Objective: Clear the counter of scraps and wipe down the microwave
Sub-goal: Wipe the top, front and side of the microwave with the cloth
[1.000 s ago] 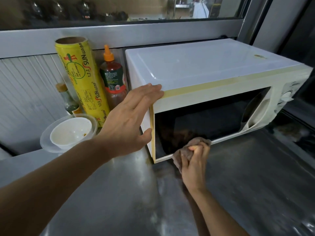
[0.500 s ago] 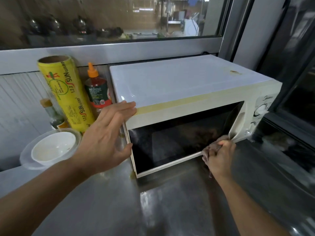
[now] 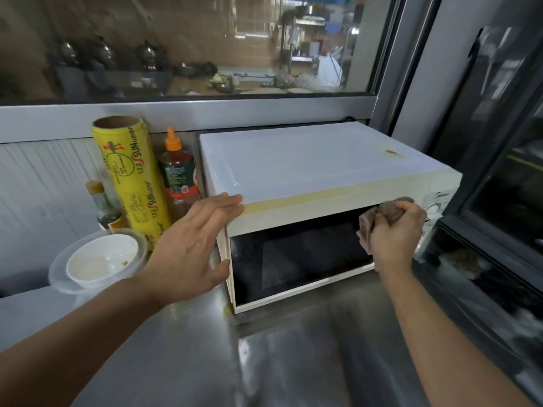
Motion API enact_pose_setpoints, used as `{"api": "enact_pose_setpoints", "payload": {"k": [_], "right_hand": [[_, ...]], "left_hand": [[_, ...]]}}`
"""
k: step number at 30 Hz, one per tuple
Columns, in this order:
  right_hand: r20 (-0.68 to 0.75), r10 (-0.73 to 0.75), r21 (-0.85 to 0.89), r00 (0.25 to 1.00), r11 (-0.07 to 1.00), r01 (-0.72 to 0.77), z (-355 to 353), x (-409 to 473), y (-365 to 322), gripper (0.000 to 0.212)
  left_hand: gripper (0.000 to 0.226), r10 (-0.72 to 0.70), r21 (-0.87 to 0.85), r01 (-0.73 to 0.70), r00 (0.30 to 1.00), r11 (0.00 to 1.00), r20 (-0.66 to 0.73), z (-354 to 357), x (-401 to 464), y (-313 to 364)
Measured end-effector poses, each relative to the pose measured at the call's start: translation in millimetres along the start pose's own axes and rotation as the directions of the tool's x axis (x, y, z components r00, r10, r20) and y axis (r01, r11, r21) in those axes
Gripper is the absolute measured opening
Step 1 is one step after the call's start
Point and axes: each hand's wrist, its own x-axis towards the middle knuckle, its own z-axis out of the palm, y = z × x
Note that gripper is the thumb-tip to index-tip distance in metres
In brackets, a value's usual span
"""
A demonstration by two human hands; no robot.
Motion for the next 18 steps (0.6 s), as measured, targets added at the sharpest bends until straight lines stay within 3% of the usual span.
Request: {"api": "enact_pose_setpoints", "payload": {"k": [4, 13, 18], "right_hand": [[-0.088, -0.011, 0.036, 0.996, 0.999, 0.015, 4, -31, -35, 0.031], [0.043, -0.120, 0.141, 0.992, 0.983, 0.113, 32, -129, -99, 0.025], [0.150, -0.182, 0.139, 0.972, 0.977, 0.162, 43, -170, -125, 0.025]], "left_hand": [[0.088, 0.003, -0.033, -0.002, 1.000, 0.999, 0.026, -1, -3, -2], [0.111, 0.050, 0.017, -0.055, 0.977, 0.998, 0.209, -15, -5, -17], [0.110, 0.113, 0.048, -0.129, 0.960, 0.991, 0.257, -26, -2, -23]]}}
